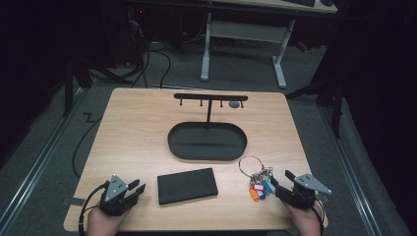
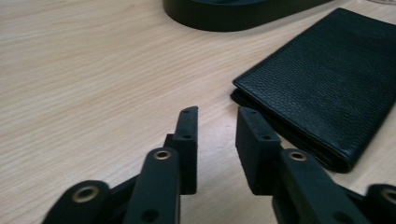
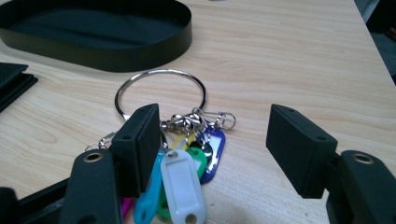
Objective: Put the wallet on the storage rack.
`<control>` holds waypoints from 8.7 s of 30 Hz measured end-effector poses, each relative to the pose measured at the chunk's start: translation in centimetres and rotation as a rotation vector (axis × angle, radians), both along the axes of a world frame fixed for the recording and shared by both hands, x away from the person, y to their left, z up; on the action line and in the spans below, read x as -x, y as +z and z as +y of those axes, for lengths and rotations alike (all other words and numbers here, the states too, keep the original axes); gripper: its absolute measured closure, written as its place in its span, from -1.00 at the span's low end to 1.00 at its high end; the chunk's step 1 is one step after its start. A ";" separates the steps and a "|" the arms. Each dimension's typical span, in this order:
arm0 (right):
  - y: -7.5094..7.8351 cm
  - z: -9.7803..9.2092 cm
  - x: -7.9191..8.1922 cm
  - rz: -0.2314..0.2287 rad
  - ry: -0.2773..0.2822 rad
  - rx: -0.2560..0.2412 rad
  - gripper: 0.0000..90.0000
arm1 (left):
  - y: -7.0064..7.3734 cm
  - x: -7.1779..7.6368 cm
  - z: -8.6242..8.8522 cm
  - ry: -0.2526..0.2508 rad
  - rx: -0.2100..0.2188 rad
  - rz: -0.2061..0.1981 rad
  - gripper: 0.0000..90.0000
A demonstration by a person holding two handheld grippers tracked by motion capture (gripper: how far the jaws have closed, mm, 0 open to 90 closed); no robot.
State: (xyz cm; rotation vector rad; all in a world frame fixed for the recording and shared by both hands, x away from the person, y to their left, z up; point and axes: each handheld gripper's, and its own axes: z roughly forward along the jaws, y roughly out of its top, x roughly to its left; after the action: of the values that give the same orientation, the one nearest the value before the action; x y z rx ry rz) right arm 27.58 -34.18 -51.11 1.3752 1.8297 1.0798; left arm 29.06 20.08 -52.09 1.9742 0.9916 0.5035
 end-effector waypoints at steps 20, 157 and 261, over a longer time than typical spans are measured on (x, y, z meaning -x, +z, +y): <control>-0.1 0.7 -0.9 0.027 0.028 -0.006 -0.22 | -0.8 2.9 -5.7 -0.257 -0.115 0.027 1.00; -0.2 -0.5 -0.7 0.046 0.002 -0.071 -0.20 | 3.2 2.8 -6.2 -0.234 0.105 -0.219 0.81; -0.3 -0.4 -0.9 0.062 0.016 -0.072 -0.19 | 3.9 0.2 -4.0 -0.153 0.022 -0.002 0.55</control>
State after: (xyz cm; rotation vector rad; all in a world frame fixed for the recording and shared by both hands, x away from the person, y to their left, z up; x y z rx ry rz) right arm 28.47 -34.56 -51.45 1.4529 1.8653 1.1332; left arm 28.87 16.04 -48.20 2.0107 0.8336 0.4084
